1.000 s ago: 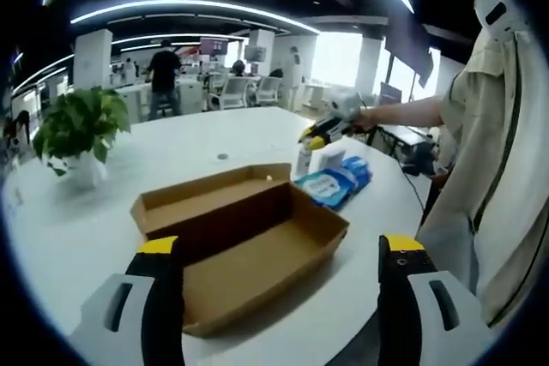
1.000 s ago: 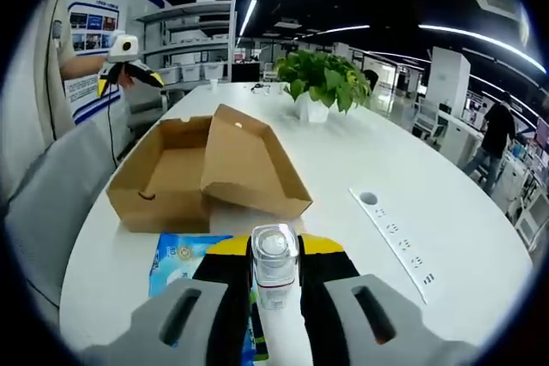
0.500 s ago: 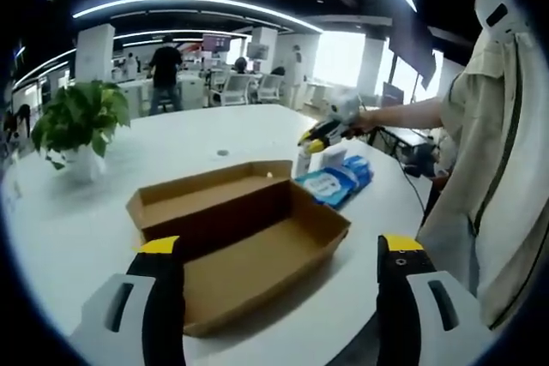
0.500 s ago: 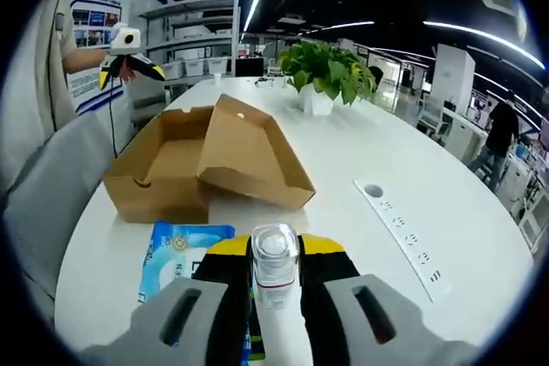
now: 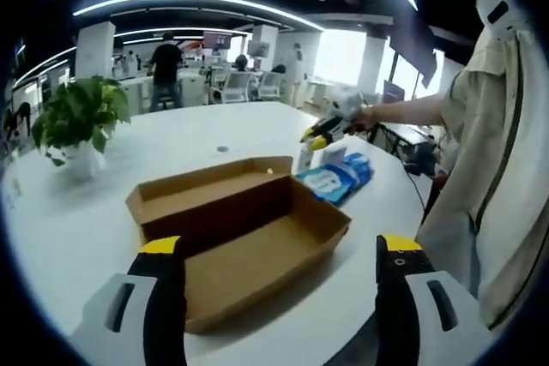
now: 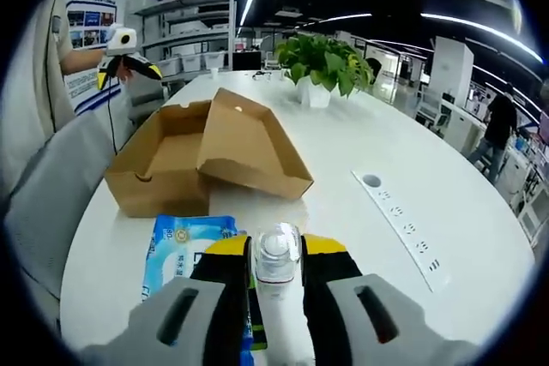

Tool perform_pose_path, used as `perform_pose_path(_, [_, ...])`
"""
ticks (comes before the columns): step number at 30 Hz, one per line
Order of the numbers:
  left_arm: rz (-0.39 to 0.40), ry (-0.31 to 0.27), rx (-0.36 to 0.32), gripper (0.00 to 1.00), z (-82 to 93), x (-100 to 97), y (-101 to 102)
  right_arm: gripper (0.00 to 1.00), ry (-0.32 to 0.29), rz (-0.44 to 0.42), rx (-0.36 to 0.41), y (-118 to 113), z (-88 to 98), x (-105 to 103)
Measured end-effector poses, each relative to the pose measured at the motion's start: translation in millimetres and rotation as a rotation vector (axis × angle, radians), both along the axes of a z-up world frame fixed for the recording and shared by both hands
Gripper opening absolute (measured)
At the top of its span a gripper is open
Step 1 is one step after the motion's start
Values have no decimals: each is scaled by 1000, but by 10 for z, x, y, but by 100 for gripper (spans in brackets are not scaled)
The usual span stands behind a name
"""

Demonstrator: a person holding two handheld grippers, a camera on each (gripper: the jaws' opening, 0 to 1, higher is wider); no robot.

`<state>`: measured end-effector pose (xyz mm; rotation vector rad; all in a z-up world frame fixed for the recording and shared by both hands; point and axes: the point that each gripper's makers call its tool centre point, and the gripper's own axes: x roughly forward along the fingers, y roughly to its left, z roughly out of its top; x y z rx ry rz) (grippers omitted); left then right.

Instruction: Operate the shoe box by opening the lid, removing the specified soft item, and placing it in the target area until the item is outside and the box remains undamaged.

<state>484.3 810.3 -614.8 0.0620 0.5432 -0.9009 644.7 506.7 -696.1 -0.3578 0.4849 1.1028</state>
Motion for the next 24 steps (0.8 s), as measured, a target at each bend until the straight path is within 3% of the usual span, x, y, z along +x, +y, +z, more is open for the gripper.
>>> perform_pose_path(11, [51, 2, 40, 88, -91, 38, 200, 32, -1, -32, -4, -34, 160, -47])
perform_pose_path(17, [75, -7, 80, 83, -166, 66, 295, 35, 9, -96, 18, -54, 327, -64])
perform_pose_path(19, [87, -10, 102, 80, -204, 87, 336, 39, 42, -131, 42, -36, 378, -83])
perform_pose_path(24, [118, -2, 130, 70, -264, 111, 416, 41, 47, -156, 44, 23, 468, -138])
